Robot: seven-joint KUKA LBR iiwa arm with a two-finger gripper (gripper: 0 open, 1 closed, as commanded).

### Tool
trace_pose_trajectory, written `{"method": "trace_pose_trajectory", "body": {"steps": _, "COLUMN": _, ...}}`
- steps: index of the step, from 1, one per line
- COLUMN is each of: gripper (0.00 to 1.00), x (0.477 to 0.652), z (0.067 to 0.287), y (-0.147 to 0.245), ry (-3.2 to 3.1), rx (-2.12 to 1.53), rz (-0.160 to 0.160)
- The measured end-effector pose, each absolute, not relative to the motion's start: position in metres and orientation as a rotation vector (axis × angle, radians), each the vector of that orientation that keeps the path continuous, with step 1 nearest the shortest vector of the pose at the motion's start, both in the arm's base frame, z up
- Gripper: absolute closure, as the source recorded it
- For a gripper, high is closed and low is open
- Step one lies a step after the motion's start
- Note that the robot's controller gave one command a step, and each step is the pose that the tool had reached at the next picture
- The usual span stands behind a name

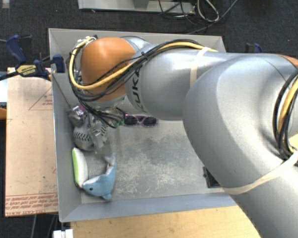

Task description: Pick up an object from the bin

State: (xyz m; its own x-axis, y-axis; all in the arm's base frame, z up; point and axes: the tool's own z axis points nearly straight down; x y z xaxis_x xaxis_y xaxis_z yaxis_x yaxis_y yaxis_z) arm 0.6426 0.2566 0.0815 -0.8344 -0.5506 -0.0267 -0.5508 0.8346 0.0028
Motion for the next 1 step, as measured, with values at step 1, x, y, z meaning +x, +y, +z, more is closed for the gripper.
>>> {"method": "trace_pose_trajectory", "body": {"steps": 1, "gripper": 1.00, "x": 0.6426, "z": 0.0813, "y": 0.2565, "ry": 2.986, "rx": -0.892, "rz": 0.017}}
